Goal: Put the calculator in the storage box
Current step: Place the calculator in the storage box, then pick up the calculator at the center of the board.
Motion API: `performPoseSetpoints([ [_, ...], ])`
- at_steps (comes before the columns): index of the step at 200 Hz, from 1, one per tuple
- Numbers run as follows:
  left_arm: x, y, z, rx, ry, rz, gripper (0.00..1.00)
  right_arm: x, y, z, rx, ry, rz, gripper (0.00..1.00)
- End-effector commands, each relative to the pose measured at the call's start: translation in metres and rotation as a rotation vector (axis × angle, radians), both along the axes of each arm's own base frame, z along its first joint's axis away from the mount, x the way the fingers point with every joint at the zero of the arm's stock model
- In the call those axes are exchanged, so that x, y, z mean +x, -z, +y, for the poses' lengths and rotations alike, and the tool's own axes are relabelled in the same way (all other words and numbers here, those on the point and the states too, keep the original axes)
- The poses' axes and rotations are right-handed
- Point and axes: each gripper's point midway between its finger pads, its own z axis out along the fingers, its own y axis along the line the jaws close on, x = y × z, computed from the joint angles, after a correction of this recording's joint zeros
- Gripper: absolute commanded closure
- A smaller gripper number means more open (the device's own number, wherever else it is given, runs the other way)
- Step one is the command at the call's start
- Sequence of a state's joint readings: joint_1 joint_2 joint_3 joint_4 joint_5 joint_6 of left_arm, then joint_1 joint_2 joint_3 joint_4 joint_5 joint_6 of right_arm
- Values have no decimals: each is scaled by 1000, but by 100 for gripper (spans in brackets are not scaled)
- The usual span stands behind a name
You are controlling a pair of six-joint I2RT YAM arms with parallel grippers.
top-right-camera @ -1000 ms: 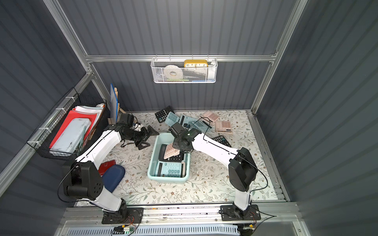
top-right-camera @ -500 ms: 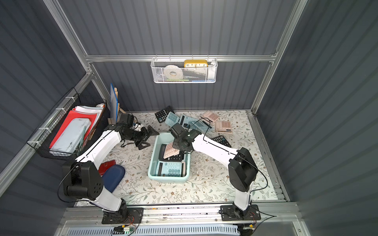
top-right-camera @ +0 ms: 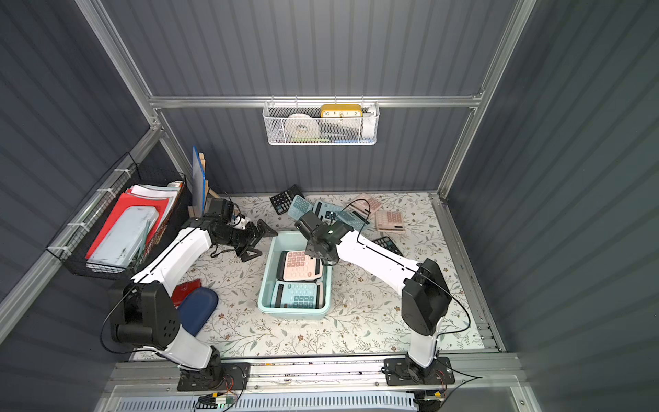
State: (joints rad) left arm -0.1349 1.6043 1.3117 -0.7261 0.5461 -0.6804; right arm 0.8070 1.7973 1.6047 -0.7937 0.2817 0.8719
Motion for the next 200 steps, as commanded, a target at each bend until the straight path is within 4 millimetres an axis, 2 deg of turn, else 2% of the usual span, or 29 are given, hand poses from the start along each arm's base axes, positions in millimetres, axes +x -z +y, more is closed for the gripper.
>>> performPoseSetpoints([
  [1, -7, -7, 1, -4, 2, -18, 1, 2, -26, -10, -16, -17, -53, 62],
  [26, -9, -1, 3, 6, -3, 1, 1, 2, -33, -14, 19, -41, -44, 56],
  [72, -10, -5, 9, 50, -7, -1, 1, -1, -58, -35, 55, -97, -70, 32],
  [96, -10, -7, 10, 43, -32, -11, 1, -7, -53, -51, 71, -102, -43, 19],
  [127, -11, -13, 12, 47, -43, -23, 1, -14, -47, -62, 97, -128, -25, 9],
  [200, -13, -19, 16, 70, -51, -43, 1, -20, -37, -60, 171, -181, 26, 3],
])
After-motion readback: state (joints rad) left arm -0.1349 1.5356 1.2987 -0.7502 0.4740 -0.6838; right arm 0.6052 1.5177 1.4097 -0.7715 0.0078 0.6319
